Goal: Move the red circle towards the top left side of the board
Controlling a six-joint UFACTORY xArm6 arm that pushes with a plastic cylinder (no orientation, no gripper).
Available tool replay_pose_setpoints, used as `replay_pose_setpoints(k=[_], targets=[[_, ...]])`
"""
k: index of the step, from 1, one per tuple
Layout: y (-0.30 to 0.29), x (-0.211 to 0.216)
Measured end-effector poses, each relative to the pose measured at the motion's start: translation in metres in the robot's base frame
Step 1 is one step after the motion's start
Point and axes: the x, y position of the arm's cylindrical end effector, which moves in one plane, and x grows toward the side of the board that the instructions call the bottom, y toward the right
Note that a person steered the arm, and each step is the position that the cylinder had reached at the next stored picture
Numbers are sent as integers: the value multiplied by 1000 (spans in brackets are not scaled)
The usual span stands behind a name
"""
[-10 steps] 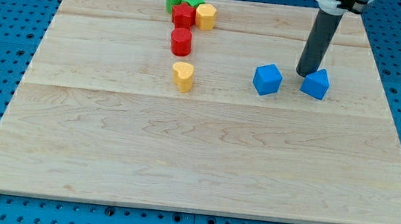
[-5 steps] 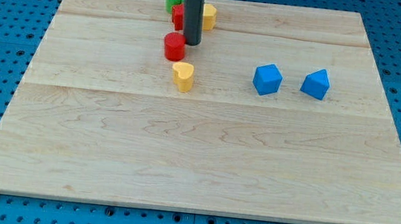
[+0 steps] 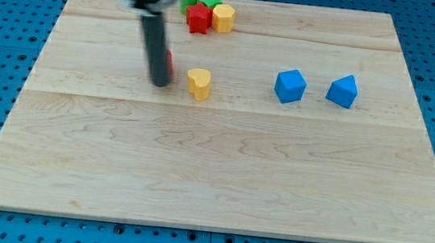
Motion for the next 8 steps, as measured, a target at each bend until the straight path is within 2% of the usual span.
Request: replay_pose_setpoints(k=[2, 3, 4, 5, 6, 8], targets=[[11, 48], [55, 26], [62, 25], [1, 27], [-30, 15], [-27, -71]])
